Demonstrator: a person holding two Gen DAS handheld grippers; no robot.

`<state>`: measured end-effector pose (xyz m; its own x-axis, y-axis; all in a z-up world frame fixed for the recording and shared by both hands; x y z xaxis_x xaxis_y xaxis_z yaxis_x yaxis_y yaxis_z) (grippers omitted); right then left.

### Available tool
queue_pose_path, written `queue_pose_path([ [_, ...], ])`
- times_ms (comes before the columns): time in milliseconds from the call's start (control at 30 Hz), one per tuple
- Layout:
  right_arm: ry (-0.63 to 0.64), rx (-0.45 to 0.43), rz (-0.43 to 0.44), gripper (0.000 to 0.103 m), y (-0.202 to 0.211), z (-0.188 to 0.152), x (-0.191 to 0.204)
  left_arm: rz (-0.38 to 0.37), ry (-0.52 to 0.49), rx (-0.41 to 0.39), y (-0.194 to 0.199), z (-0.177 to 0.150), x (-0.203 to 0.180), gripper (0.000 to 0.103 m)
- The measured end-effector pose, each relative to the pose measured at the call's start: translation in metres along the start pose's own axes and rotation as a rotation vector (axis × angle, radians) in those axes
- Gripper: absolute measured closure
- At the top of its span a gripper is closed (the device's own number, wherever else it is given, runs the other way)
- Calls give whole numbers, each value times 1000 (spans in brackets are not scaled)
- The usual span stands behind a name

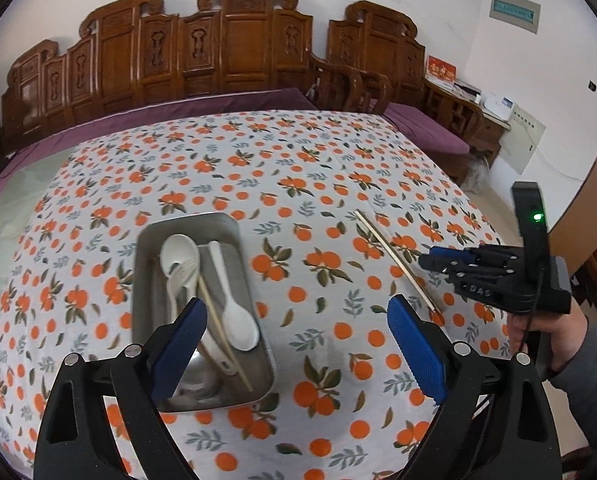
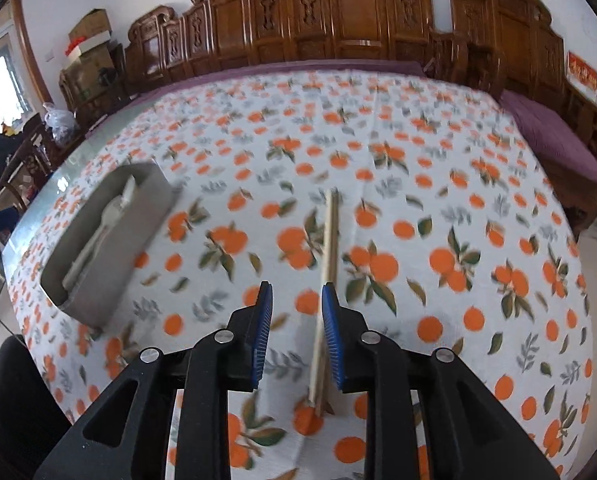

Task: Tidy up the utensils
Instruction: 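Move the right gripper back toward the last wooden chopstick, then close the right gripper on the wooden chopstick and lift it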

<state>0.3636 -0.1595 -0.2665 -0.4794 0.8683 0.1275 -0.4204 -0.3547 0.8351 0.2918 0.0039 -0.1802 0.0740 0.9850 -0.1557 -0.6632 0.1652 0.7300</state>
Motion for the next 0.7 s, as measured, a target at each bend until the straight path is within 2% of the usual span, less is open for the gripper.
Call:
queue_pose_path([
  [100, 4, 24, -3, 76, -11, -7, -5, -2, -8, 20, -11, -4, -7, 15],
  [200, 4, 43, -7, 84, -21, -11, -10, -3, -12, 36, -19, -7, -13, 15],
  [333, 3, 55, -10, 88, -28, -12, -17, -7, -20, 50, -28, -9, -20, 15],
  [700, 48, 79, -22, 89, -42, -11, -13, -9, -22, 68, -41, -10, -25, 15],
])
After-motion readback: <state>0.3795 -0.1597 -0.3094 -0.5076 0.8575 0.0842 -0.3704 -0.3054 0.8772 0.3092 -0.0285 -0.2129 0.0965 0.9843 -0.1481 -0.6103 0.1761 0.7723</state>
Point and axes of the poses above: each gripper's, at about its wrist camera, not at the fingertips, and y roughly against the way its jaws point, x to its left, z to its top, the point moved 10 cm from there along -y, roughly the way its jaws point, and after that the axes turned 4 degrees about -z, right-handed, at the moved point
